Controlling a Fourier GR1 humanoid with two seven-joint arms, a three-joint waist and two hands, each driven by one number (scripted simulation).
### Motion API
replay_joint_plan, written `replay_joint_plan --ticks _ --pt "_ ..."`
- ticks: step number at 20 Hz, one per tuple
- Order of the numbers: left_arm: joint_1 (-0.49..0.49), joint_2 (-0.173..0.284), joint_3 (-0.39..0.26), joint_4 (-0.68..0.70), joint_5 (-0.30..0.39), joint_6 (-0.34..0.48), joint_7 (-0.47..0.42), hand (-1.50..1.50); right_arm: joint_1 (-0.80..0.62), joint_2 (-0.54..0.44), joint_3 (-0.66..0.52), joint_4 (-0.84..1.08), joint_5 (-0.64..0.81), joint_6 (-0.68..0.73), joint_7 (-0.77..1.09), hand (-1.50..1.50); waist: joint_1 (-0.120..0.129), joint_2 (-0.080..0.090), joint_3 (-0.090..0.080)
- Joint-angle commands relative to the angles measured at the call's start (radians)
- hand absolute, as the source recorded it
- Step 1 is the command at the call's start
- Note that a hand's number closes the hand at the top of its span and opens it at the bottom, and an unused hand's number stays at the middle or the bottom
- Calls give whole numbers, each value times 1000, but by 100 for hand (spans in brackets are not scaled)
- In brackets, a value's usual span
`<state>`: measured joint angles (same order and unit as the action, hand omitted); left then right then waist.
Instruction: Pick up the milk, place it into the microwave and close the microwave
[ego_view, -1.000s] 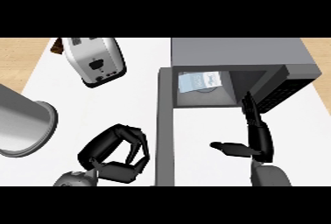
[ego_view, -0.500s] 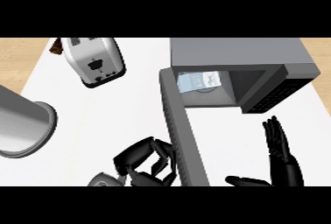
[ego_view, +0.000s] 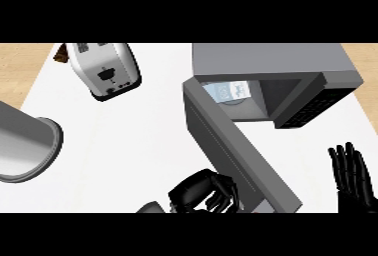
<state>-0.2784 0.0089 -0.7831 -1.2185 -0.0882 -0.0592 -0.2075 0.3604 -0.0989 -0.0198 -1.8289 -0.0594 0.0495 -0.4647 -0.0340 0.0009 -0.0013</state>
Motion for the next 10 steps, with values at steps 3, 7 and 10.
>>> replay_joint_plan --ticks 3,7,10 --pt "-112 -8 -202 17 208 298 58 150 58 -60 -32 -130 -136 116 54 -150 -42 3 -1" --pt "-175 -8 -221 97 294 411 -40 150 29 -95 -27 -196 -157 139 115 -150 -70 11 -3" --pt "-220 -8 -220 81 378 468 -43 150 14 -119 -25 -224 -190 169 143 -150 -92 16 -4"
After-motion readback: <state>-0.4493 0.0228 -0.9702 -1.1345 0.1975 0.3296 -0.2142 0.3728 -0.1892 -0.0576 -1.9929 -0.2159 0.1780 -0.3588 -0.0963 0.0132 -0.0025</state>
